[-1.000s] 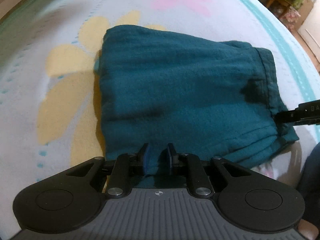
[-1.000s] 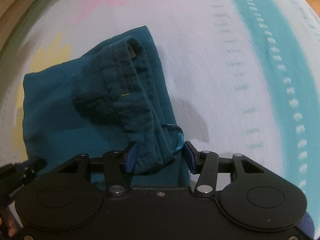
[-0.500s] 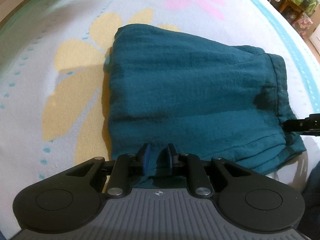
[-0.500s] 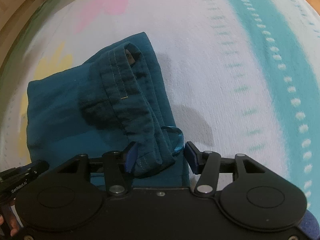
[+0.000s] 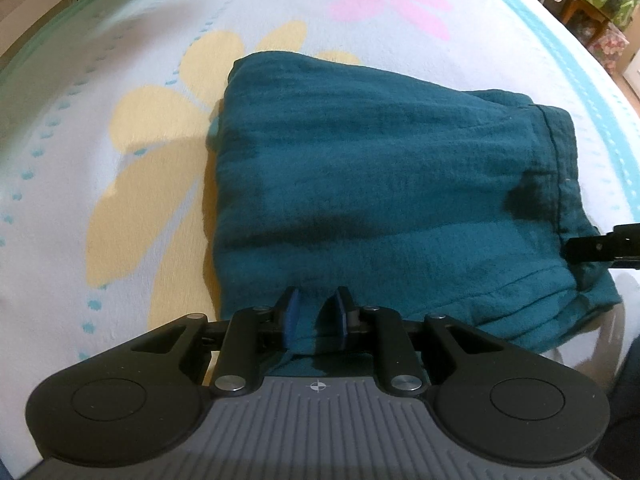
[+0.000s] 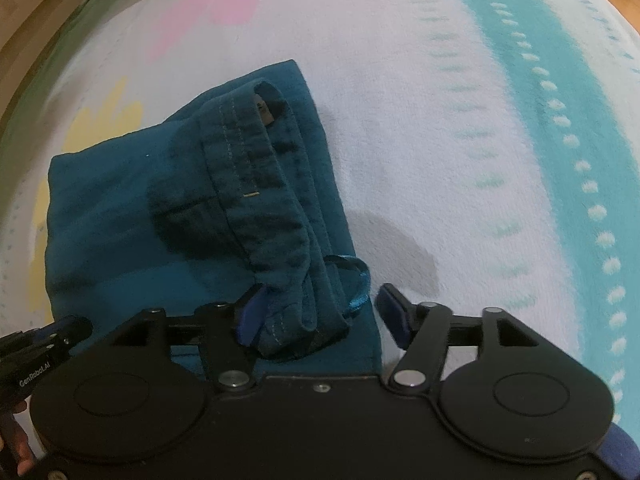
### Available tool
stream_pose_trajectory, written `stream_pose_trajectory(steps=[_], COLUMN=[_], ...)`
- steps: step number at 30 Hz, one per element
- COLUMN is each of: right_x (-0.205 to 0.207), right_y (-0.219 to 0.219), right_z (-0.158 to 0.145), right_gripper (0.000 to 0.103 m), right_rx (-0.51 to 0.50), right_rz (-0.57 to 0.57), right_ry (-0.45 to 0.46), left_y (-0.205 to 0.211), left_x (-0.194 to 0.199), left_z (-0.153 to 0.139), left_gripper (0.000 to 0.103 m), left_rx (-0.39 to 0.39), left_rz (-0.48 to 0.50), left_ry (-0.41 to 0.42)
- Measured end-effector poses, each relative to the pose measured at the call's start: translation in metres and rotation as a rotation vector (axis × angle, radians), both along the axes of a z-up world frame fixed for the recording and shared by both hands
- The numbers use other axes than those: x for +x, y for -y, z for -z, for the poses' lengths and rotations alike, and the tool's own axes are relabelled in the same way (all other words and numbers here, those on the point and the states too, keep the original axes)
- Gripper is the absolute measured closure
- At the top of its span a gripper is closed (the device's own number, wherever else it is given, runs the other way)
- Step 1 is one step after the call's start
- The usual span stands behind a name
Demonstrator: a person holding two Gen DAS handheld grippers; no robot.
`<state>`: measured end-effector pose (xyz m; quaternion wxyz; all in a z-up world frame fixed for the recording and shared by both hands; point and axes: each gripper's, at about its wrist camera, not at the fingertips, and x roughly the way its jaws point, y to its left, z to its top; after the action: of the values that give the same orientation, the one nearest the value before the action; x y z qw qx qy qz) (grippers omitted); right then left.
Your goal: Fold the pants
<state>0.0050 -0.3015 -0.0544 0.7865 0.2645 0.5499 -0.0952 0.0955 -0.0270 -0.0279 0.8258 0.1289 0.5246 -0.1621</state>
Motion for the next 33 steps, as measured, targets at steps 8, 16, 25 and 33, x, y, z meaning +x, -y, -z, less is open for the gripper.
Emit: stream_pose_trajectory(steps=[8, 16, 25, 33], right_x=[0.013, 0.018, 0.027, 0.036], right_y=[-0.017, -0.006, -0.007, 0.005], right_z=[0.002, 0.008, 0.011, 0.019], right_gripper=[0.028, 0.024, 0.015, 0.011], right_rx=[-0.050, 0.013, 0.031, 0.075], right_rz=[-0.037, -0.001, -0.027, -0.030], right_ry=[0.056, 0.121, 0.189, 0.249], left_y=[-0.019, -0.058, -0.063, -0.048], left_x=[-0.008, 0.009, 0.034, 0.051], left_z=[-0.017, -0.025, -0.007, -0.001], left_gripper=[0.079, 0.078, 0.075, 0.058], left_rx=[-0.104, -0.126, -0.155, -0.242], left_rz=[-0.031, -0.142, -0.132, -0.061], left_ry=[0.038, 0.075, 0.022, 0.001])
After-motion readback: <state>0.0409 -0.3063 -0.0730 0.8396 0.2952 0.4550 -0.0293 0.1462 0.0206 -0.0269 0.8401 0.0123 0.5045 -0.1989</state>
